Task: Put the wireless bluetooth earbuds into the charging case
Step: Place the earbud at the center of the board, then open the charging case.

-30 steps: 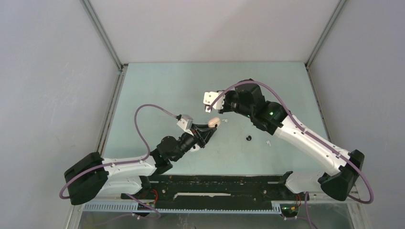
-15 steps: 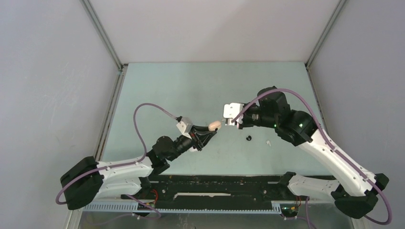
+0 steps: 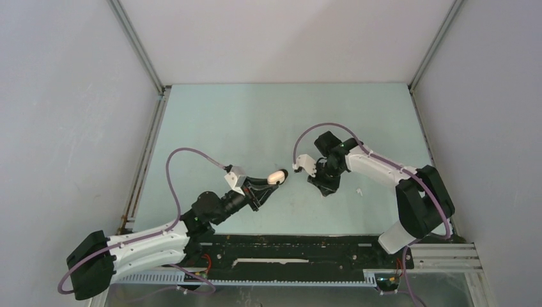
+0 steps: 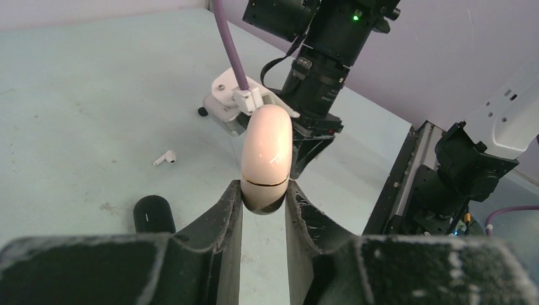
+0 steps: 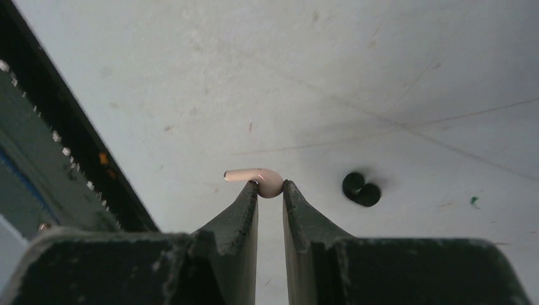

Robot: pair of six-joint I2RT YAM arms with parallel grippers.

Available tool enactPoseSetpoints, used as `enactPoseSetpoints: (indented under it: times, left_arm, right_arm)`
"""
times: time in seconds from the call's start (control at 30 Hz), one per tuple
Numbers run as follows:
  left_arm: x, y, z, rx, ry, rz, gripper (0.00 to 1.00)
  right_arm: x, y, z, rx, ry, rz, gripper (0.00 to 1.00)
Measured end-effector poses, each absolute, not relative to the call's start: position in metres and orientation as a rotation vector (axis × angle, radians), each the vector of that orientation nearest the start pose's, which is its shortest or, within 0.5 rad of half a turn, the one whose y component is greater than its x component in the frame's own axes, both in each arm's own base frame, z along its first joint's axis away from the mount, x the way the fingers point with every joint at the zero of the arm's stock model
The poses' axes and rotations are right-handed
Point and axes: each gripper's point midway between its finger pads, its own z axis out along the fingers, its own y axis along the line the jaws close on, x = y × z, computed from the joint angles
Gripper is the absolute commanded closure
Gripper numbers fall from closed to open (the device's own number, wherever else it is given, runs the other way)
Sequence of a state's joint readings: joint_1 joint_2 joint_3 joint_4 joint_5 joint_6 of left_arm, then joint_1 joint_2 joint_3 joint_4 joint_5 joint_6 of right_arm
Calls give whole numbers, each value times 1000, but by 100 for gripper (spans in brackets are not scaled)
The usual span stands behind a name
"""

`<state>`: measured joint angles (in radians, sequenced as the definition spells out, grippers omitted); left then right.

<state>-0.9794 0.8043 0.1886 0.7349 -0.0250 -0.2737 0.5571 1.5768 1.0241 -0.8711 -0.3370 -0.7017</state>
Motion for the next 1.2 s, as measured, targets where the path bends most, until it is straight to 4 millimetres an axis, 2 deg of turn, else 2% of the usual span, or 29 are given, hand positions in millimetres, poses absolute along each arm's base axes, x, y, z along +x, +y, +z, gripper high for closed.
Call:
enactPoseSetpoints:
  times: [0.13, 0.3, 0.37, 0.53, 0.63, 0.67, 0.77, 0.93, 0.97, 1.03, 1.1, 1.2]
  left_arm:
    - [174, -266, 207, 487, 1438, -993, 100]
    - [174, -263, 203, 489, 1460, -980, 100]
    - [173, -263, 199, 494, 1475, -975, 100]
    - [173, -263, 195, 502, 1493, -968, 100]
    - [173, -263, 196, 504, 1498, -966, 100]
    - [173, -262, 197, 505, 1500, -965, 100]
    - [171, -264, 201, 517, 1504, -971, 100]
    - [166, -275, 222, 583, 1486, -1004, 100]
    - [165, -278, 228, 598, 1479, -1011, 100]
    - [164, -285, 238, 630, 1468, -1021, 100]
    - [164, -292, 242, 663, 1469, -1025, 100]
    - [166, -307, 236, 718, 1498, -1028, 100]
  right_arm:
    - [225, 185, 43, -1726, 2303, 425, 94]
    - [240, 195, 17, -1676, 2350, 363, 87]
    - [244, 198, 11, -1645, 2367, 353, 77]
    - [254, 207, 13, -1568, 2359, 338, 42]
    - [254, 209, 24, -1529, 2349, 370, 38]
    - [253, 209, 31, -1522, 2338, 390, 37]
    - [255, 209, 72, -1447, 2290, 506, 36]
    - [281, 193, 187, -1214, 2046, 665, 34]
    - [282, 185, 209, -1174, 1988, 674, 34]
    - [277, 170, 242, -1115, 1906, 681, 36]
    - [268, 153, 264, -1059, 1862, 672, 38]
    - [259, 126, 273, -960, 1886, 647, 40]
